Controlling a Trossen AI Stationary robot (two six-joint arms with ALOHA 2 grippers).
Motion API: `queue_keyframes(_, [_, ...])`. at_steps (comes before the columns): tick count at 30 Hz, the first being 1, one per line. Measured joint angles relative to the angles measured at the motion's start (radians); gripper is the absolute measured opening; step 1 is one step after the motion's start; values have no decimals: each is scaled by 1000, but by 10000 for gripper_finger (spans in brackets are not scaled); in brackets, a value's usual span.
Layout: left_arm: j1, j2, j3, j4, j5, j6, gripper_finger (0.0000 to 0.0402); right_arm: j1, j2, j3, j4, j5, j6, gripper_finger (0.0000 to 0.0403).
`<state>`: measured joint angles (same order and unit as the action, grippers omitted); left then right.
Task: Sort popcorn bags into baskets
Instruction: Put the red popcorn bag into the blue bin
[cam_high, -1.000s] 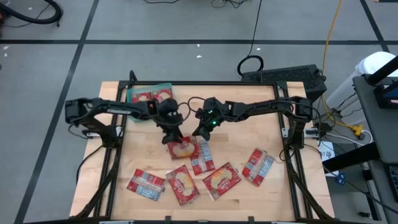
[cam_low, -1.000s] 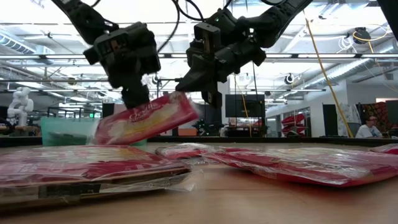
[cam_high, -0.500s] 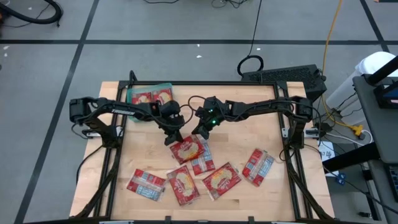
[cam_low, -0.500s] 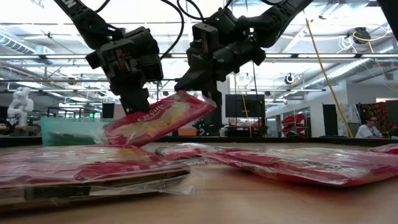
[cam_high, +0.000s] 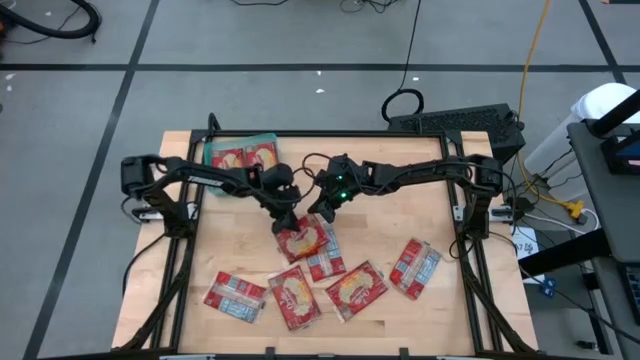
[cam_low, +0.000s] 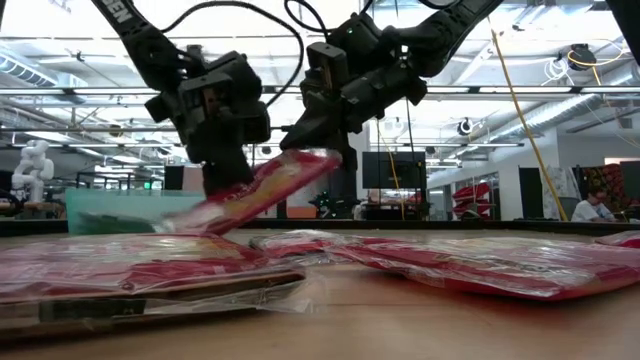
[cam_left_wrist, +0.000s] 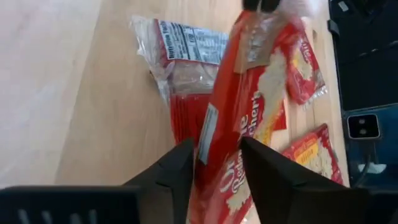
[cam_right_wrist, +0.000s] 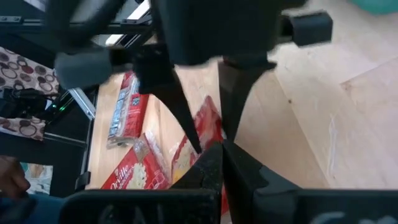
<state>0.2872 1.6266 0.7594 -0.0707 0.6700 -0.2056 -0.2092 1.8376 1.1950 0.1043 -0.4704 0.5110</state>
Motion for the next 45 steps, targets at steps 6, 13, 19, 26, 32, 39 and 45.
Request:
queue_keyframes(6, [-4, 31, 0, 23, 44, 16, 64, 0, -1, 0, 6, -1, 0, 0])
queue_keyframes(13, [13, 1, 0, 9, 54, -42, 16, -27, -30, 1, -16, 0, 54, 0])
queue_keyframes(19, [28, -96, 1, 9, 17, -160, 10, -81, -149, 0, -117, 81, 50, 25])
queue_keyframes(26, [94, -312, 0, -48, -150, -366, 10, -169, -308, 0, -270, 209, -71, 73])
queue_keyframes(32, [170, -517, 2, -114, -337, -534, 10, -242, -371, 0, -329, 206, -164, 93])
queue_keyframes(39, [285, -687, 2, -324, -491, -563, 10, -296, -376, -7, -334, 205, -240, 95])
queue_keyframes(45, [423, -732, 47, -551, -522, -564, 10, -325, -377, -45, -341, 115, -244, 96])
